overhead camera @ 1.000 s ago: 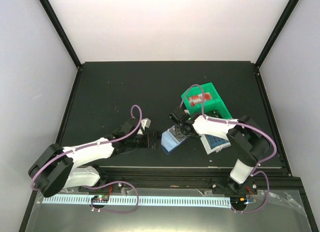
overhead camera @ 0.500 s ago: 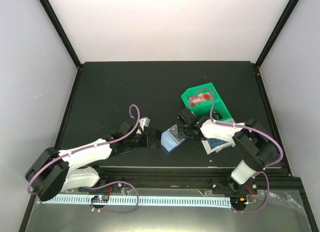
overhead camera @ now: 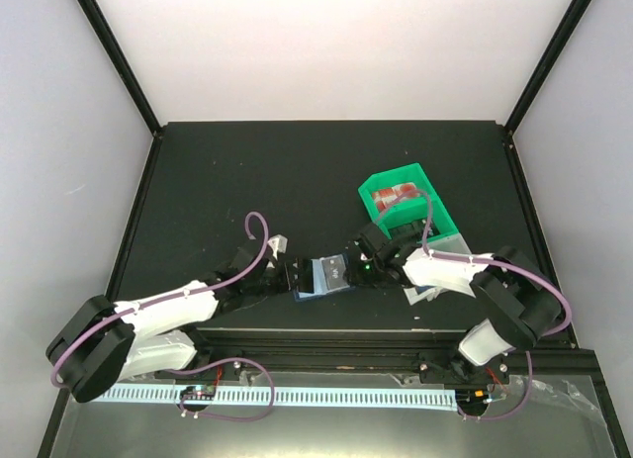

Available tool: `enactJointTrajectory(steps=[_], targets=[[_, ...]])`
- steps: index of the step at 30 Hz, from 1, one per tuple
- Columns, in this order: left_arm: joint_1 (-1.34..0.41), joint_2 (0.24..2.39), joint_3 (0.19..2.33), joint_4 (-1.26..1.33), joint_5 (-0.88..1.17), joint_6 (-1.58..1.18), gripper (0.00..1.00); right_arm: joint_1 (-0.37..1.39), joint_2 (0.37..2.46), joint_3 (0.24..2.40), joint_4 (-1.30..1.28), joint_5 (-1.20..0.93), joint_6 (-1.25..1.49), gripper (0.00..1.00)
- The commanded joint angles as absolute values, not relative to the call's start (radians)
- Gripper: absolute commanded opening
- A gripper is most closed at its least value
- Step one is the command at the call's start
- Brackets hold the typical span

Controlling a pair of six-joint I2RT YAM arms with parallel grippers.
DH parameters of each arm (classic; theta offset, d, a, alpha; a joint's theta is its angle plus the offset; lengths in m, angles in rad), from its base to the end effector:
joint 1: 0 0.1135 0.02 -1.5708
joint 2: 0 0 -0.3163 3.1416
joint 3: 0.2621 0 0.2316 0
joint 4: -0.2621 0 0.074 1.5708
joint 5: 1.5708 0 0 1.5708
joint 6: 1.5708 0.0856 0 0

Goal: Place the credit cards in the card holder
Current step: Adjust the card holder at the center of the board, then insert the credit card into the card holder.

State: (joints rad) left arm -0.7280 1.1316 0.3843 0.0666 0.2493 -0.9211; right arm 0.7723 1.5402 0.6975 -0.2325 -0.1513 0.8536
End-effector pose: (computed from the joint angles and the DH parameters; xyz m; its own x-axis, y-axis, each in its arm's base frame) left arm 0.1445 -0.1571 0.1930 -0.9116 -0.2211 -0.3465 0.1026 0.6939 -0.7127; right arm 0.1911 0.2042 0.1631 -0.9727 0.0925 -0.2126 -0.0122 0.8952 0.4456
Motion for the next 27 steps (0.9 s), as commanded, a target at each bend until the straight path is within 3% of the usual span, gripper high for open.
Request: enactJointTrajectory(steps=[1, 12, 27], targets=[[-0.742, 1.121, 0.338, 0.163, 0.166, -1.049, 0.02, 0.806, 1.585, 0.673, -0.262, -0.22, 0.919, 0.32], [-0.76, 1.185, 0.304, 0.347, 0.095, -1.106, 0.02, 0.831, 1.64, 0.682, -0.239, -0.232, 0.909, 0.25], [-0.753, 1.201, 0.354, 0.218, 0.026, -0.968, 0.02, 0.831, 1.67, 0.701, -0.244, -0.23, 0.888, 0.25]])
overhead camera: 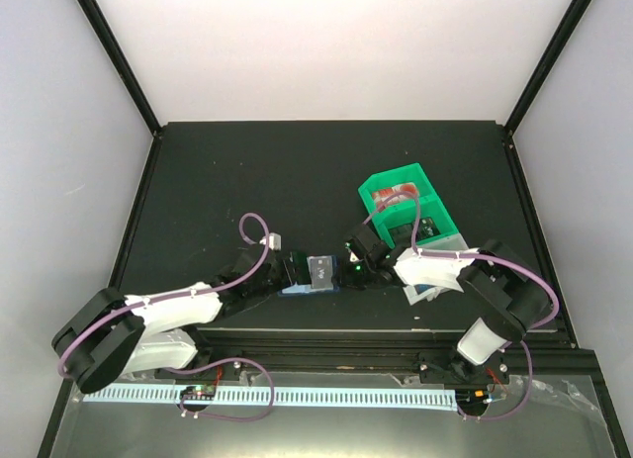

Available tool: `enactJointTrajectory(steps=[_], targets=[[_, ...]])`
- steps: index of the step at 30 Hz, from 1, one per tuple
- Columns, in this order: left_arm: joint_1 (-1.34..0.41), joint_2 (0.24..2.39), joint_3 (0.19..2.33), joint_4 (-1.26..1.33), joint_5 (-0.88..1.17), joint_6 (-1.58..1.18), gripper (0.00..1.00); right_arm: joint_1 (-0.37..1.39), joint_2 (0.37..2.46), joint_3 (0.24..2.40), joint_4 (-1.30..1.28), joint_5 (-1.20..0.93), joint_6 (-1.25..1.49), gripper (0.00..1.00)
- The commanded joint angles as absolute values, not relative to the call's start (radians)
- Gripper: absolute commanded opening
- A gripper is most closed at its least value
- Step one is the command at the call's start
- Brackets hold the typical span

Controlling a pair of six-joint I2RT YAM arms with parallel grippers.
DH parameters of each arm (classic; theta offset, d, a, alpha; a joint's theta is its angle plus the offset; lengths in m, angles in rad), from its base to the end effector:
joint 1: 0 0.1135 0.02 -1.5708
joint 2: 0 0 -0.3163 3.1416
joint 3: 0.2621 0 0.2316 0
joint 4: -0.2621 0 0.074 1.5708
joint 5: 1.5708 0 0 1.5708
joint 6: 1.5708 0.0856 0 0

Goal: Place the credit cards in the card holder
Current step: Insert the credit card into the card holder.

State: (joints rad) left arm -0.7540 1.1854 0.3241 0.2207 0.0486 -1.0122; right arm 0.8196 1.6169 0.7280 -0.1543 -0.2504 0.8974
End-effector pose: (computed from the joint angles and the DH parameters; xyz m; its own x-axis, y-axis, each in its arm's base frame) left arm 0.1577 -0.1538 0.1807 -0.8348 -0.3780 -0.4003 0.0080 0.7187 -0.6953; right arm 0.1900 0.2346 0.1580 -0.9878 0.0518 -0.1466 -0.0337 0.8491 0.5271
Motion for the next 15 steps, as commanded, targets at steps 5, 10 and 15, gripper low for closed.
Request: enactJointTrajectory(steps=[5, 10, 15], targets=[[-0.753, 1.254, 0.359, 0.272, 0.071, -0.958, 0.02, 0.831, 1.674, 0.701, -0.243, -0.229, 0.886, 0.25], [-0.753, 1.309, 0.36, 0.309, 0.093, -0.961, 0.02, 0.831, 1.678, 0.701, -0.24, -0.232, 0.885, 0.25], [-0.753, 1.353, 0.356, 0.342, 0.125, -0.98, 0.02, 0.831, 1.68, 0.701, -0.238, -0.232, 0.884, 0.25]])
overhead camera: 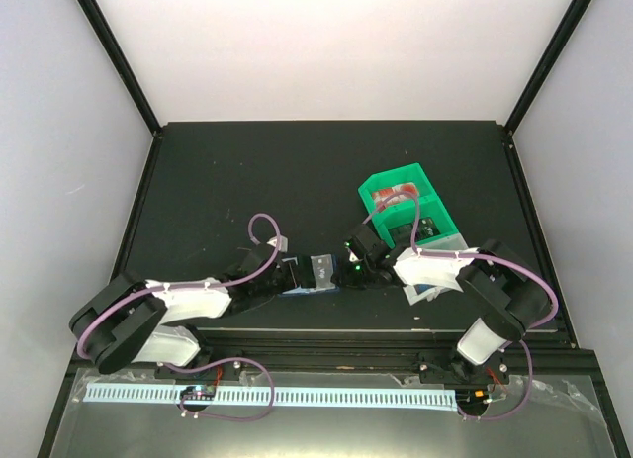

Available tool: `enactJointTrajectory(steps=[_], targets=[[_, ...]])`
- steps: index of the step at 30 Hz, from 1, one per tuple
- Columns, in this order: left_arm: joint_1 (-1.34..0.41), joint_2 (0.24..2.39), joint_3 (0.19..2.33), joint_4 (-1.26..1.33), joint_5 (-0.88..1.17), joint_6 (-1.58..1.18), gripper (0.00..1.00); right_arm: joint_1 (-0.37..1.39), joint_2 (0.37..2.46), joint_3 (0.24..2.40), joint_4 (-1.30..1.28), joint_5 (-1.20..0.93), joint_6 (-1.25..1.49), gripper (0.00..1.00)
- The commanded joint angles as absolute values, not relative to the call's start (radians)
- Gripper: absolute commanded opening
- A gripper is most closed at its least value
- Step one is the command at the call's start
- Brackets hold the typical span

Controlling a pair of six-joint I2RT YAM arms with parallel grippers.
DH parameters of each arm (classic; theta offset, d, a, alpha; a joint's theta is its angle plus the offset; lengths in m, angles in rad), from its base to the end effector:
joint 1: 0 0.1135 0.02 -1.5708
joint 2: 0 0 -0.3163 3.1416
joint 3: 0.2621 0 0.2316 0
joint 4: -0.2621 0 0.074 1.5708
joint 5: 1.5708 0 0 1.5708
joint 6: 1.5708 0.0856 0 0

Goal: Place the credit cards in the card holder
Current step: Insert the credit card into the card holder.

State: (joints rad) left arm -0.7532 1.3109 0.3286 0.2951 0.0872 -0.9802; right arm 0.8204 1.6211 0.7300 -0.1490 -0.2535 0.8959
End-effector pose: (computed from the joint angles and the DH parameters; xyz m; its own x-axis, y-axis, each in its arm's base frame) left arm 0.1670 -0.1668 0.1654 -0.8645 -0.3238 -0.3846 0.0224 0.7394 -0.6728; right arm 0.1906 0.2359 0.1579 -0.9879 0.0488 -0.1474 -0.0373 0.8470 0.5303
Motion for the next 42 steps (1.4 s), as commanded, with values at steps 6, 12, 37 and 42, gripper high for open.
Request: enactJointTrajectory(steps=[6, 12, 37, 42], targets=[[-0.753, 1.379, 0.316, 0.372, 0.109, -1.069, 0.02, 0.831, 1.68, 0.697, -0.235, -0.232, 0.886, 0.25], [-0.753, 1.361, 0.267, 0.38, 0.089, -1.175, 0.02, 0.831, 1.678, 0.696, -0.235, -0.23, 0.888, 0.25], [-0.752, 1.452, 0.308, 0.46, 0.232, -1.179, 0.02, 0.832, 1.681, 0.695, -0.226, -0.233, 0.885, 0.25], [-0.752, 1.446, 0.308, 0.417, 0.22, -1.178, 0.04, 0.831, 1.68, 0.699, -0.228, -0.233, 0.883, 0.25]])
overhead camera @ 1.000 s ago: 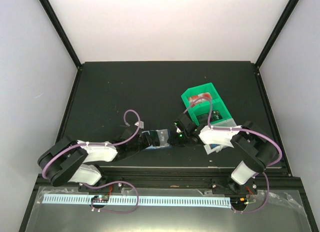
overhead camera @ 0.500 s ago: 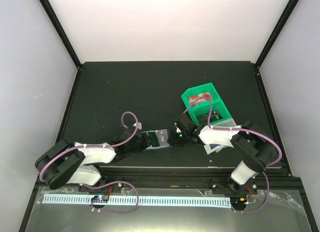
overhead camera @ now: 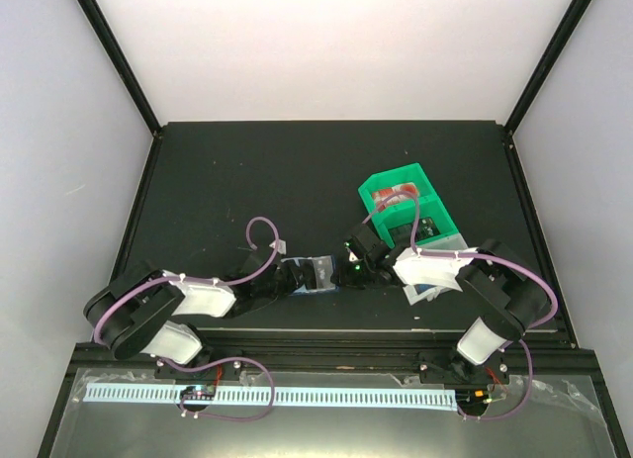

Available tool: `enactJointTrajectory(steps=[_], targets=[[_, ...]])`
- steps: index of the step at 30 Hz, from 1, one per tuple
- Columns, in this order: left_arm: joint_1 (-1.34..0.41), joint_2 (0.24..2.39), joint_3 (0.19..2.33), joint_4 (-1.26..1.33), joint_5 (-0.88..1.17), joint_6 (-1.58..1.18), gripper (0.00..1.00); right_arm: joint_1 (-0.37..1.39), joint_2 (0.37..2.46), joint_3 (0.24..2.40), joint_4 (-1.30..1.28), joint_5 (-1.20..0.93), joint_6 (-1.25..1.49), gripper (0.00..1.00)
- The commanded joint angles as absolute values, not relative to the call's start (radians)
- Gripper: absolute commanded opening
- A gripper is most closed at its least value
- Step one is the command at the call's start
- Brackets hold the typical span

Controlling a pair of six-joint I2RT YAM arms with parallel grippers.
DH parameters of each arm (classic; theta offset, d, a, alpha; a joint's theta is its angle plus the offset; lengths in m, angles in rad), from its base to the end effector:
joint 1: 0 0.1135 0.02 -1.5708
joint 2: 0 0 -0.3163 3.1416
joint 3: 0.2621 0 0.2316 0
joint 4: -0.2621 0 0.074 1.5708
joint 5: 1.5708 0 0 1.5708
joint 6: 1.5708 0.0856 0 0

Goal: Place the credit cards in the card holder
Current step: Insert the credit card into the card holder.

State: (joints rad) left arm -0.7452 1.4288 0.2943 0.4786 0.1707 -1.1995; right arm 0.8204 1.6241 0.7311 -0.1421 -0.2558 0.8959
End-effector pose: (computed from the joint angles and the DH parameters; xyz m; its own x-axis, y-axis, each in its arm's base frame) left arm 0.1736 -0.1800 0.1527 -0.8776 -0.4398 -0.1910 -0.1393 0.6150 -0.7761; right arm 0.1914 0.2371 0.1579 -0.9876 0.0484 -0.1491 -0.0393 0.8443 0.5345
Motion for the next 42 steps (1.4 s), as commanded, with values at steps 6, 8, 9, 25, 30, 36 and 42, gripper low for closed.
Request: enactJointTrajectory(steps=[6, 8, 9, 25, 30, 36, 42], targets=[[-0.752, 1.404, 0.335, 0.255, 0.181, -1.116, 0.26, 0.833, 1.677, 0.701, -0.234, -0.228, 0.88, 0.25], [-0.752, 1.391, 0.369, 0.156, 0.162, -1.088, 0.35, 0.832, 1.675, 0.7, -0.235, -0.225, 0.878, 0.25], [-0.752, 1.387, 0.389, 0.094, 0.149, -1.076, 0.41, 0.832, 1.675, 0.701, -0.236, -0.223, 0.878, 0.25], [-0.755, 1.348, 0.514, -0.228, 0.132, -0.966, 0.77, 0.832, 1.684, 0.71, -0.236, -0.239, 0.84, 0.26], [-0.753, 1.307, 0.542, -0.301, 0.144, -0.96, 0.83, 0.832, 1.69, 0.712, -0.233, -0.239, 0.84, 0.26], [-0.749, 1.272, 0.575, -0.401, 0.108, -0.951, 0.88, 0.832, 1.69, 0.719, -0.232, -0.237, 0.844, 0.26], [-0.716, 1.219, 0.601, -0.452, 0.125, -0.909, 0.94, 0.831, 1.686, 0.727, -0.238, -0.225, 0.842, 0.26]])
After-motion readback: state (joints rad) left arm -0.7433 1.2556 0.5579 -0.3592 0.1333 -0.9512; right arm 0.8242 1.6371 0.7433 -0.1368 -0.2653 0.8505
